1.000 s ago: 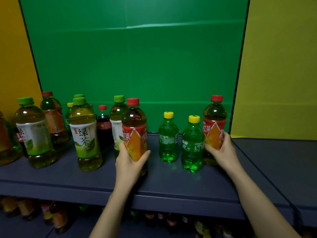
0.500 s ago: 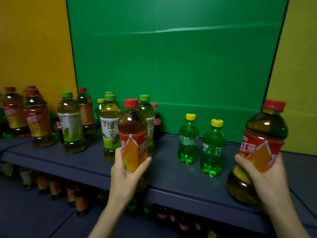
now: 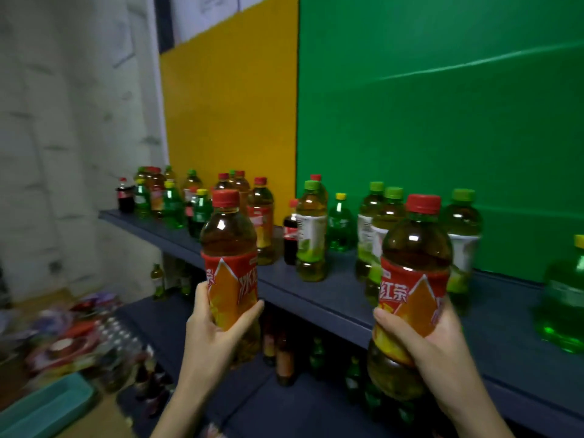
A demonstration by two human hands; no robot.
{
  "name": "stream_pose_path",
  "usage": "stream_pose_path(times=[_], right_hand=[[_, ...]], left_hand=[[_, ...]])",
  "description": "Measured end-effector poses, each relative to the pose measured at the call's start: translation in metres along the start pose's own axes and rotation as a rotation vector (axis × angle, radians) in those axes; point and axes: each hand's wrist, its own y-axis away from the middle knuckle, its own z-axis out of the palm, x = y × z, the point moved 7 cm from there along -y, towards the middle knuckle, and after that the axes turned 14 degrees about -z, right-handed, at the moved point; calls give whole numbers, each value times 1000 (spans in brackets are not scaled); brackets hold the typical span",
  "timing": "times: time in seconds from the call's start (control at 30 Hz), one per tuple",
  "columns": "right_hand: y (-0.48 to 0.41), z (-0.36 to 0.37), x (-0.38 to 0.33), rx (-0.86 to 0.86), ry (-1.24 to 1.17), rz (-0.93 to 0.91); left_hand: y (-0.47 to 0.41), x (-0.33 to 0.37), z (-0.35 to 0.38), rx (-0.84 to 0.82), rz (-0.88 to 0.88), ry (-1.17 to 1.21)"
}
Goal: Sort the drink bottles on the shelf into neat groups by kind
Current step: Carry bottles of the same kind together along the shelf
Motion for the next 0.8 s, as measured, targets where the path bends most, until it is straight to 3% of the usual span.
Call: stream_pose_path(times=[0.33,0.8], right_hand=[[-3,257,49,-229,-140,28],[-78,510,124,-451,-209,27]], left_hand=[[-70,-54,-209,177,-88,-128],[-213,-123,-358,367,-112,-214]])
